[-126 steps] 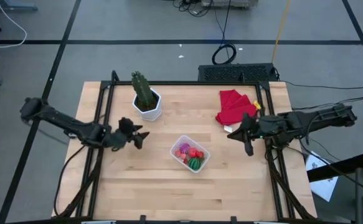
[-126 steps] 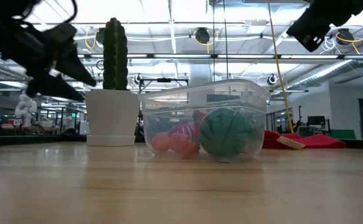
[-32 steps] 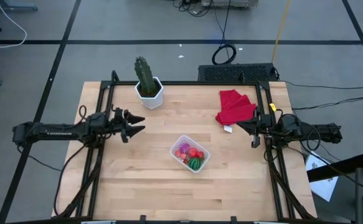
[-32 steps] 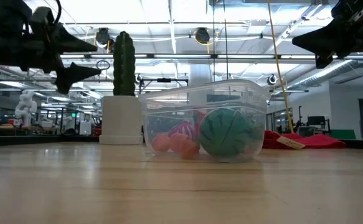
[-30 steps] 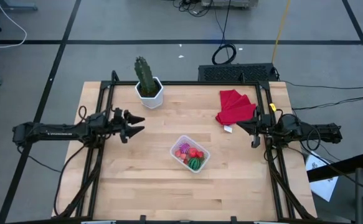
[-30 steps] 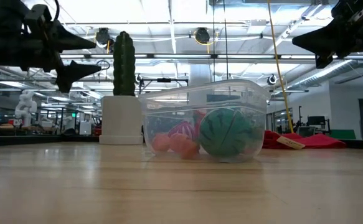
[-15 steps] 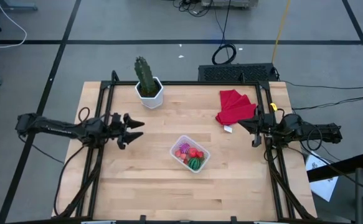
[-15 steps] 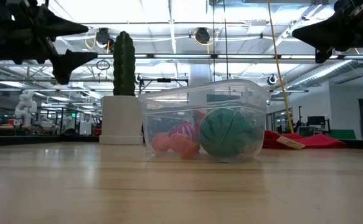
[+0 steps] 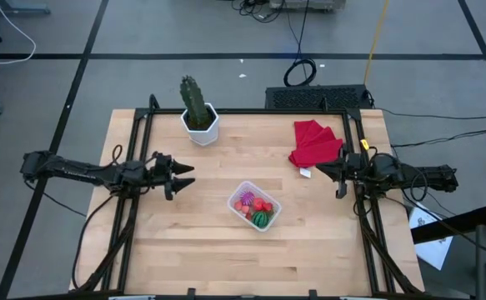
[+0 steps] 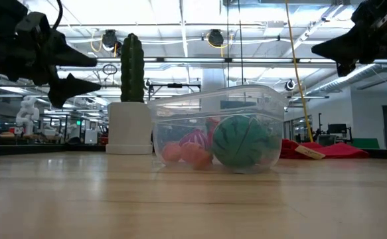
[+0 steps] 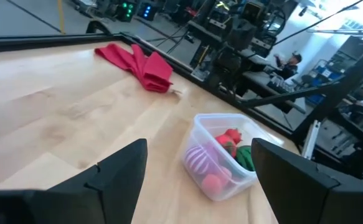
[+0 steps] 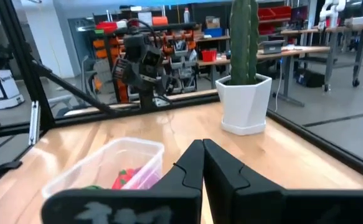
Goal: Pick and placing Produce into tupperware
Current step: Return to Home Position
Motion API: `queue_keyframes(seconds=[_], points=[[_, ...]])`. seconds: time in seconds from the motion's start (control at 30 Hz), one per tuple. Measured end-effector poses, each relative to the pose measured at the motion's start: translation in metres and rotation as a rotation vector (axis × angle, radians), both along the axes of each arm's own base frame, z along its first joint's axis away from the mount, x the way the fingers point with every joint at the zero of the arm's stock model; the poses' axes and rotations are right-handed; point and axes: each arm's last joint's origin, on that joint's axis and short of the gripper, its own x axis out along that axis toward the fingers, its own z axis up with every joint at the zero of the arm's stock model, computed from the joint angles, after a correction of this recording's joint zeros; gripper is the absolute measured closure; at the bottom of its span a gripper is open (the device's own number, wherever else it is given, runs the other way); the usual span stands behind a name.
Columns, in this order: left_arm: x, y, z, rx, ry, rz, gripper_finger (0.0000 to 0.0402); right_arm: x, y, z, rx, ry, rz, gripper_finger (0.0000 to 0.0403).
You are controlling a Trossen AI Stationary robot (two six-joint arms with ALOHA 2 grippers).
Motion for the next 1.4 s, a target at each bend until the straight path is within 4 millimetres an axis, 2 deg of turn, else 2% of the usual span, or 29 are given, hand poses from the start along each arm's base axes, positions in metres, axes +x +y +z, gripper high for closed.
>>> queue_keyframes(seconds=[0.47,0.87,1.13,1.4], points=[[0.0003,-0.0002,-0.0005,0.002,0.006,-0.04,0.011,-0.0001,0.0,-0.0029,-0.007,0.031,0.001,0.0403],[0.0003,-0.0002,-0.0003,-0.119,-0.009,-0.028,0.011,0.0,0.0,-0.0029,-0.007,0.032,0.0,0.0403],[0.0003,-0.0002,-0.0003,-0.043,-0.001,-0.036,0.011,0.0,0.0,-0.003,-0.007,0.032,0.0,0.0403],[0.0003,-0.0002,-0.0002,-0.047,-0.002,-0.035,0.011,0.0,0.0,-0.0029,-0.007,0.032,0.0,0.0403]])
